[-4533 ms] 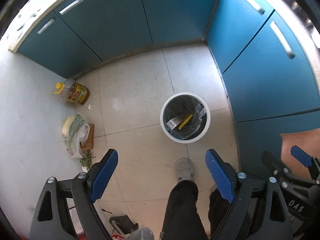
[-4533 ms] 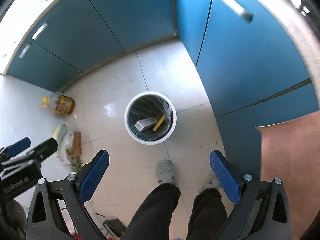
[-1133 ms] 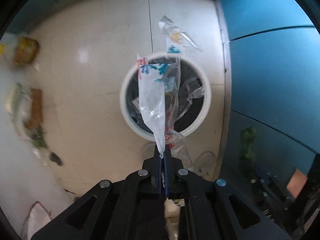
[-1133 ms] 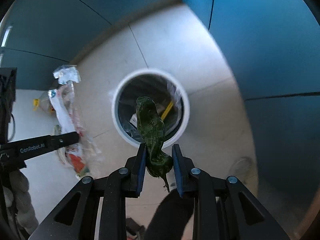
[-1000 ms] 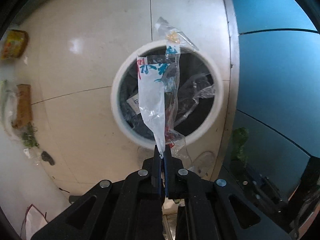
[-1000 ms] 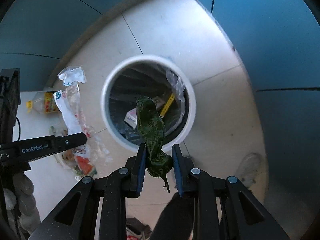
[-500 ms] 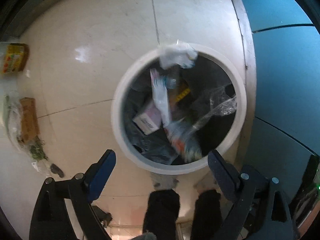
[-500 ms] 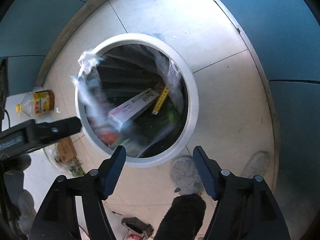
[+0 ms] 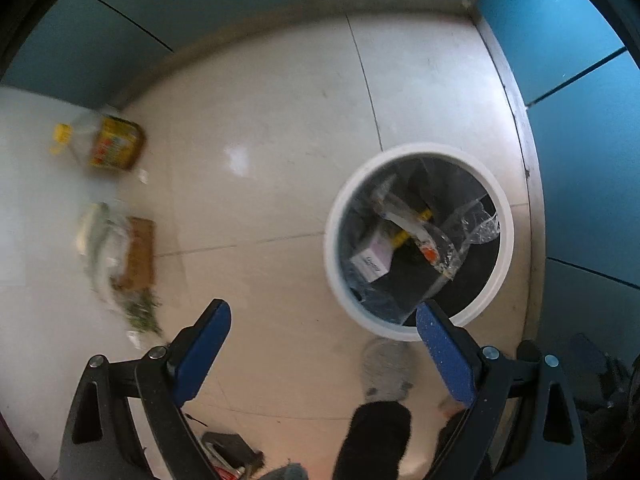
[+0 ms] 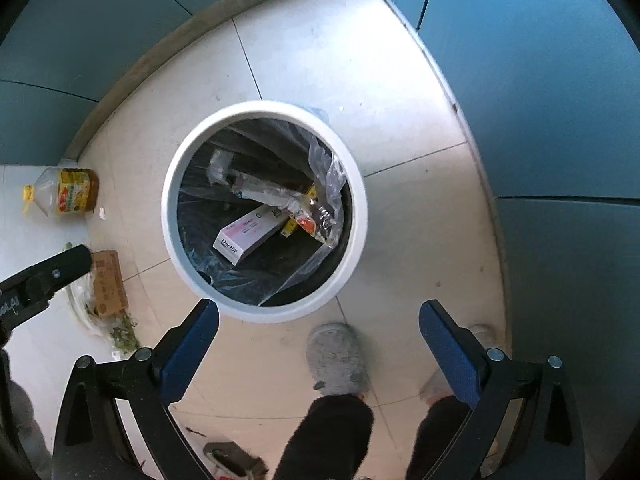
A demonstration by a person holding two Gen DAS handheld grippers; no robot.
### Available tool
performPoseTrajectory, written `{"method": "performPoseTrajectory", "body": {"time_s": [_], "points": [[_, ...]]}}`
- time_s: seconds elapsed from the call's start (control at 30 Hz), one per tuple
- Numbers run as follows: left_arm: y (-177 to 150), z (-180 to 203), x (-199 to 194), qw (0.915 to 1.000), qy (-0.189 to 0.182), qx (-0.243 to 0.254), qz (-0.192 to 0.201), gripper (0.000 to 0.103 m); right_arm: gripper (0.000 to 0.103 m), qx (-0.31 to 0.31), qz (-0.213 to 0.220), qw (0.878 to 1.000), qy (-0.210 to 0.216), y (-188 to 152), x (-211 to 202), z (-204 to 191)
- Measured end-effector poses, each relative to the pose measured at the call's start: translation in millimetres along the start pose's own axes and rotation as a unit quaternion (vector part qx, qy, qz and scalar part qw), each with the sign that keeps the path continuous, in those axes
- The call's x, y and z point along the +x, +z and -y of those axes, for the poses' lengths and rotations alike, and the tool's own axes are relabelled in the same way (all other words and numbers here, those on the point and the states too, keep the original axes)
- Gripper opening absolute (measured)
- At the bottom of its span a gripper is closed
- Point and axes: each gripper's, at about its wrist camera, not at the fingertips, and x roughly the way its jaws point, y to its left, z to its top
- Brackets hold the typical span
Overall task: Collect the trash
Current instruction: 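Carry the bag and pepper over the bin and open both tools, then move both tools back up to the counter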
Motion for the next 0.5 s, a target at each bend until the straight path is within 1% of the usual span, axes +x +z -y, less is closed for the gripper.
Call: {"method": "performPoseTrajectory", "body": {"time_s": [0.07, 0.17, 0.2, 0.33, 0.5], "points": [[-9, -4, -21, 1.0, 0.002, -0.005, 0.008, 0.095, 0.101, -0.003, 0.005, 1.0, -0.002, -7, -21, 0], [-23, -8, -56, 0.9997, -0.006, -0.014, 0.018, 0.095, 0.101, -0.006, 0.014, 1.0, -0.006, -19, -58, 0], [-30, -9, -73, 0.9996, -0.009, -0.016, 0.023, 0.095, 0.101, -0.006, 0.017, 1.0, -0.006, -23, -70, 0], [-54, -6, -128, 0.999, -0.021, -0.007, 0.038, 0.095, 0.101, -0.015, 0.039, 0.999, -0.004, -45, -140, -1], [-92, 2, -198, 0.998, -0.023, 0.012, 0.058, 0.095, 0.101, -0.028, 0.066, 0.997, 0.005, -73, -225, 0]]}}
